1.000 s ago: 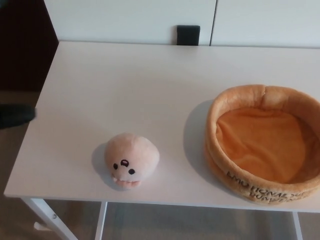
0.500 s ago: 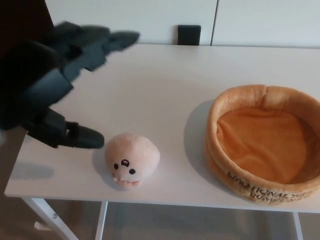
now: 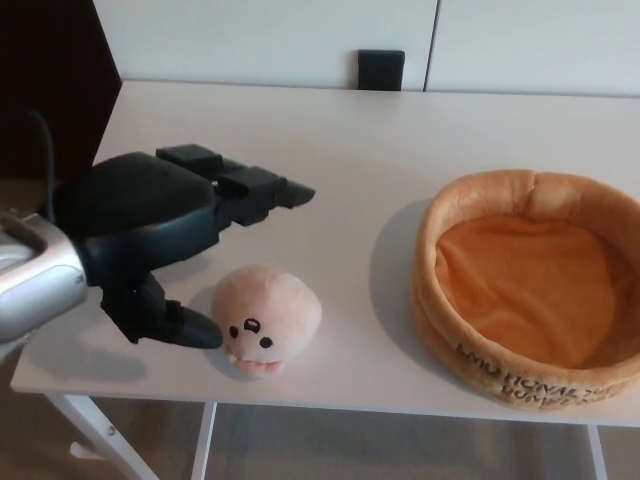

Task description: The robot walks towards a table in front, picks a dumpling toy with left hand and puts it in an orange round plate

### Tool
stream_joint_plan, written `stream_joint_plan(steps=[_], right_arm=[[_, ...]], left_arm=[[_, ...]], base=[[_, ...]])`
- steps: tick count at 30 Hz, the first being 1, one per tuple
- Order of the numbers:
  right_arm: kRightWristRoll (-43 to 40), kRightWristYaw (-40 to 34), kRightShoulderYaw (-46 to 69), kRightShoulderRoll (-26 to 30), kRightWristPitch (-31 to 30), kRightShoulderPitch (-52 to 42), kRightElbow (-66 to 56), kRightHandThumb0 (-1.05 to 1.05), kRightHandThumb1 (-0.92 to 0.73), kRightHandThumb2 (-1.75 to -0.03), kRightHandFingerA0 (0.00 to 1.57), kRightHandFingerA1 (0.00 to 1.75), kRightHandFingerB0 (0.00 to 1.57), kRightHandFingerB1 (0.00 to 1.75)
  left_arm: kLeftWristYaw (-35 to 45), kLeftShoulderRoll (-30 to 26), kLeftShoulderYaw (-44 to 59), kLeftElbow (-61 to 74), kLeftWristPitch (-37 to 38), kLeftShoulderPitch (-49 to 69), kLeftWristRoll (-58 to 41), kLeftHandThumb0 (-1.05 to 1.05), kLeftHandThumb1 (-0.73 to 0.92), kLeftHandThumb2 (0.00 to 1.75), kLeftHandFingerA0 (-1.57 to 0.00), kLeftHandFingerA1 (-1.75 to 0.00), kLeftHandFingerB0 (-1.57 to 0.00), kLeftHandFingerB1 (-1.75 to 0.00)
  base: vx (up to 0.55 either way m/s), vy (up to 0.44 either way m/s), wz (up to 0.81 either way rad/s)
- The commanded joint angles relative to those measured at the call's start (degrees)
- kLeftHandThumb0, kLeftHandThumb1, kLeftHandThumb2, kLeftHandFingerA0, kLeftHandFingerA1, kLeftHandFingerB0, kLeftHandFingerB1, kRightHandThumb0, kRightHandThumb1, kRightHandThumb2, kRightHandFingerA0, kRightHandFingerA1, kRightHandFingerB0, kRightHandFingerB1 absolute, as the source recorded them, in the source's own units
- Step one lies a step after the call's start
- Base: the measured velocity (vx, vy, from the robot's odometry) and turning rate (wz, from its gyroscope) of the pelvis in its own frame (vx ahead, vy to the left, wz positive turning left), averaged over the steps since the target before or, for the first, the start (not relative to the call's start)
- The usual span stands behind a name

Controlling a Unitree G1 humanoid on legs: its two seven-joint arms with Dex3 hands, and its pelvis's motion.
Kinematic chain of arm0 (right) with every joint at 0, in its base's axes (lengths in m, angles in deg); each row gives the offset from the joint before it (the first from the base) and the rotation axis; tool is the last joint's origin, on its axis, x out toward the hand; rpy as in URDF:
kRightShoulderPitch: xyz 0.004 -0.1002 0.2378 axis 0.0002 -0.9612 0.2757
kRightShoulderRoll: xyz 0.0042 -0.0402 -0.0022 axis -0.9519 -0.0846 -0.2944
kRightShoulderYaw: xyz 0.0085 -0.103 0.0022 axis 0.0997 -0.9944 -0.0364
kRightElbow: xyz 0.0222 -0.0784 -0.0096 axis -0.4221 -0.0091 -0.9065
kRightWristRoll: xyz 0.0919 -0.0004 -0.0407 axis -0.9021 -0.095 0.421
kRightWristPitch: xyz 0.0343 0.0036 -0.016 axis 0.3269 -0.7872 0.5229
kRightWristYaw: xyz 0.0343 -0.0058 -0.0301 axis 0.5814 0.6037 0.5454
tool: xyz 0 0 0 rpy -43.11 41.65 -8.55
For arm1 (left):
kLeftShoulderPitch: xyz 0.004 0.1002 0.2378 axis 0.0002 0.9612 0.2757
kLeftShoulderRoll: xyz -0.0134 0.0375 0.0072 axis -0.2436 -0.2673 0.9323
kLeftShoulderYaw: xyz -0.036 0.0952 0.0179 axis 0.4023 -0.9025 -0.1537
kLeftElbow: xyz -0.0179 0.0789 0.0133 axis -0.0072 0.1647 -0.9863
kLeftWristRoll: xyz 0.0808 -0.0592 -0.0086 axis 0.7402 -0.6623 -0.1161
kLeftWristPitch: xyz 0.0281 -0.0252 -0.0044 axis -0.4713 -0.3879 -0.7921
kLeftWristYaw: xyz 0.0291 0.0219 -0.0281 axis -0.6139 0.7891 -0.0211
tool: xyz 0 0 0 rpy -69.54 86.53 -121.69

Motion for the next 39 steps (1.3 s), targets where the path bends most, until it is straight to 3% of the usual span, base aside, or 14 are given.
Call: stream_joint_plan(steps=[1,4,5,7,8,12,16,17,22,23,28,30,31,39], right_arm=[[0.6,-0.45,-0.44,0.56,-1.65,0.12,0.72,-0.31,-0.48,-0.96,0.67,0.7,0.14,0.48],[0.68,-0.72,-0.61,0.55,-1.43,-0.15,0.48,-0.31,-0.48,-0.96,0.66,0.7,0.15,0.49],[0.55,-0.69,-0.51,0.54,-1.35,-0.22,0.47,-0.45,-0.66,-0.6,0.73,0.45,0.3,0.3],[0.43,-0.43,-0.49,0.55,-1.83,0.05,0.55,-0.44,-0.67,-0.6,0.75,0.48,0.29,0.3],[0.39,-0.29,-0.46,0.52,-2.2,0.34,0.69,-0.45,-0.68,-0.6,0.79,0.52,0.29,0.3],[0.23,-0.02,-0.35,0.55,-2.01,1.04,0.26,-0.43,-0.68,-0.61,0.79,0.5,0.29,0.3],[0.08,0.4,-0.24,0.63,-2.3,1.37,0.53,-0.52,-0.56,-0.81,0.71,0.59,0.24,0.42],[0.09,0.44,-0.25,0.69,-2.22,1.32,0.58,-0.44,-0.67,-0.6,0.76,0.47,0.3,0.3],[-0.04,0.32,-0.12,0.66,-1.76,0.82,0.6,-0.44,-0.68,-0.62,0.79,0.51,0.26,0.3],[-0.04,0.28,-0.11,0.61,-1.79,1.0,0.78,-0.44,-0.67,-0.6,0.83,0.58,0.27,0.3],[-0.04,0.5,-0.06,0.52,-1.69,2.14,0.89,-0.52,-0.55,-0.8,0.72,0.6,0.24,0.42],[-0.16,0.75,0.04,0.66,-1.97,2.24,0.62,-0.44,-0.67,-0.6,0.76,0.46,0.29,0.3],[-0.19,0.82,0.05,0.67,-2.03,2.3,0.58,-0.44,-0.67,-0.59,0.75,0.45,0.29,0.3],[0.02,0.78,-0.17,0.4,-2.14,2.11,0.07,-0.46,-0.67,-0.6,0.75,0.45,0.29,0.29]], left_arm=[[11.44,1.84,-6.52,-2.07,-12.18,-4.33,11.0,-0.74,0.45,0.87,-0.07,-0.19,-0.02,-0.22],[12.03,3.55,-8.4,-4.06,-13.12,-5.72,12.63,-0.74,0.44,0.87,-0.06,-0.22,0.0,-0.22],[12.05,4.17,-8.9,-4.91,-13.26,-6.2,13.07,-0.74,0.45,0.87,-0.08,-0.24,-0.02,-0.21],[12.17,5.83,-10.14,-7.12,-14.06,-7.53,14.43,-0.75,0.43,0.85,-0.09,-0.32,-0.01,-0.22],[12.31,6.56,-10.51,-8.09,-14.37,-8.05,15.04,-0.83,0.49,0.55,-0.11,-0.29,-0.01,-0.28],[12.1,8.55,-11.32,-11.21,-14.31,-9.52,16.22,-0.74,0.43,0.85,-0.09,-0.32,0.0,-0.2],[11.79,11.09,-12.1,-12.64,-15.21,-9.74,18.06,-0.72,0.43,0.85,-0.03,-0.24,0.0,-0.2],[11.68,12.04,-12.54,-13.09,-15.75,-9.81,18.64,-0.68,0.42,0.84,-0.05,-0.22,-0.01,-0.24],[12.16,14.23,-15.29,-15.85,-14.92,-10.66,22.62,-0.66,0.4,0.81,-0.06,-0.28,0.0,-0.26],[12.26,14.52,-15.54,-16.39,-14.78,-10.87,23.05,-0.71,0.45,0.54,-0.08,-0.27,-0.02,-0.27],[12.4,16.23,-16.44,-19.52,-14.16,-12.03,24.09,-0.67,0.44,0.55,-0.07,-0.28,-0.01,-0.26],[12.82,17.0,-16.69,-19.81,-14.68,-11.85,24.53,-0.7,0.44,0.55,-0.09,-0.27,-0.01,-0.26],[13.01,17.29,-16.75,-19.89,-14.96,-11.76,24.72,-0.64,0.4,0.81,-0.08,-0.29,-0.01,-0.26],[13.6,18.0,-16.25,-18.69,-14.67,-8.83,24.71,-0.67,0.37,0.77,-0.23,-0.48,-0.02,-0.22]], base=[[0.0,0.0,0.0],[0.0,0.0,0.0],[0.0,0.0,0.0],[0.0,0.0,0.0],[0.0,0.0,0.0],[0.0,0.0,0.0],[0.0,0.0,0.0],[0.0,0.0,0.0],[0.0,0.0,0.0],[0.0,0.0,0.0],[0.0,0.0,0.0],[0.0,0.0,0.0],[0.0,0.0,0.0],[0.0,0.0,0.0]])
